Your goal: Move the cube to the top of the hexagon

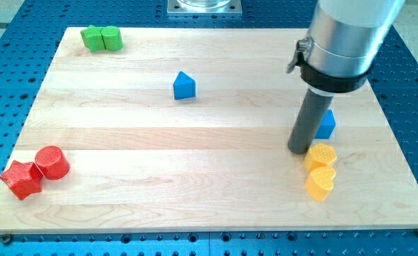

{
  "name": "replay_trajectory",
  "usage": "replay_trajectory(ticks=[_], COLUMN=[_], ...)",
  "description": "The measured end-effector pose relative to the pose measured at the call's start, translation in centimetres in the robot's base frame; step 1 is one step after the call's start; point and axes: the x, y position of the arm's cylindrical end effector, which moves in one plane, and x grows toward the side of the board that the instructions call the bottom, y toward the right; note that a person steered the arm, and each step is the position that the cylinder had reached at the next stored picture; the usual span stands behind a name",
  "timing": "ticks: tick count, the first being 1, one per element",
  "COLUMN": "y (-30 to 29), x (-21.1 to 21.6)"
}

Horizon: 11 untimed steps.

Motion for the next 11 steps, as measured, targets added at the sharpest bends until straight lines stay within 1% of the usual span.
replay_trajectory(ticks=[1,2,3,4,6,9,10,11], y=[-1.4,2.2,7.7,8.8,7.1,6.2,7.1,8.2], x=[-4.2,-9.8,-7.4,-5.1,-5.1,-0.9,-3.7,-10.0])
